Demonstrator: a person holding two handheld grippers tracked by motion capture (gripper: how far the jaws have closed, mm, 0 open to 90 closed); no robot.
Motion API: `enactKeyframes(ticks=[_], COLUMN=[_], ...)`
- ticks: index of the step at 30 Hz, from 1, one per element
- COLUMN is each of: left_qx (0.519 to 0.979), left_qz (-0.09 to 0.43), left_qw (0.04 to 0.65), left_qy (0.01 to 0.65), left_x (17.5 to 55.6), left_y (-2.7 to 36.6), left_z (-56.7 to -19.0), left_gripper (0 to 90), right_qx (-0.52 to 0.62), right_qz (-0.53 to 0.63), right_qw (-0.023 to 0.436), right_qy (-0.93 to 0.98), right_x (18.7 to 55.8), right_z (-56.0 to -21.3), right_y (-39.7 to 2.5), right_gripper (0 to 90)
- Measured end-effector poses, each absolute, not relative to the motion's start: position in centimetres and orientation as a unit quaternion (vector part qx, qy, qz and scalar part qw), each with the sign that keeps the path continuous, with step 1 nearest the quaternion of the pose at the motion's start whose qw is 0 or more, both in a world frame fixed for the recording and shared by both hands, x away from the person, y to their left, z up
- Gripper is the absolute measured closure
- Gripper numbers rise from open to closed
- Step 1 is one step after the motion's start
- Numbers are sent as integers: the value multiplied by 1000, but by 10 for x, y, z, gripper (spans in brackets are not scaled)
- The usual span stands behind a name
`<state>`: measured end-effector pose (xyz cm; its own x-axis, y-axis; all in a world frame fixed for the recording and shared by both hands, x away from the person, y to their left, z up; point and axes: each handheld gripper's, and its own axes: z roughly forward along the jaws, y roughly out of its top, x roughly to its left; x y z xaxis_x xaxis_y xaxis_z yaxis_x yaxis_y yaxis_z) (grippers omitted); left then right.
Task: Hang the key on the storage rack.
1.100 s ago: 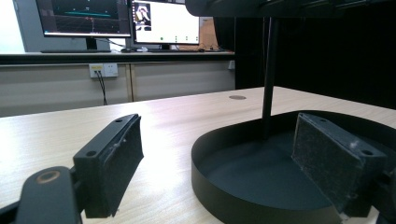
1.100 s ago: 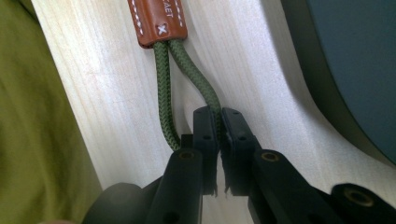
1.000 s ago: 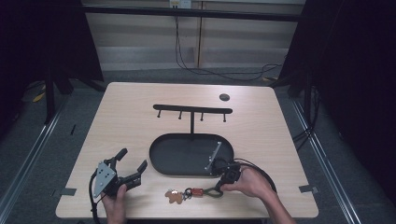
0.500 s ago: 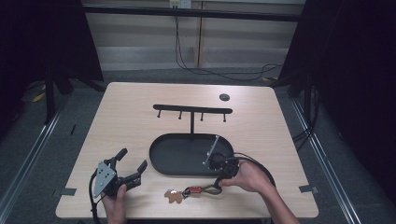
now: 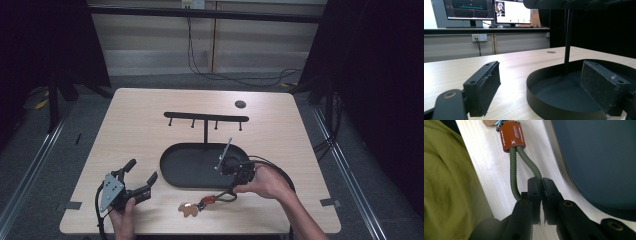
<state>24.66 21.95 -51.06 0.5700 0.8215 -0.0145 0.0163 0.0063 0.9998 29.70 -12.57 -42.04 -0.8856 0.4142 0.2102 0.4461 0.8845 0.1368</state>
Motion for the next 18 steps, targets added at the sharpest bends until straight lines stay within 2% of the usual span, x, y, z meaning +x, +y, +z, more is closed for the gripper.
enactKeyframes(ticks=[18], left_qx=[627], left_qz=[322], left_qw=[626], left_qy=[334], left_x=[247], left_y=[220], left_z=[-511], left_gripper=[158], right_qx=[-214], right_qz=[-78], right_qw=[78], right_qy=[-971], right_x=[307], right_z=[-389], right_y=[-108], right_gripper=[859])
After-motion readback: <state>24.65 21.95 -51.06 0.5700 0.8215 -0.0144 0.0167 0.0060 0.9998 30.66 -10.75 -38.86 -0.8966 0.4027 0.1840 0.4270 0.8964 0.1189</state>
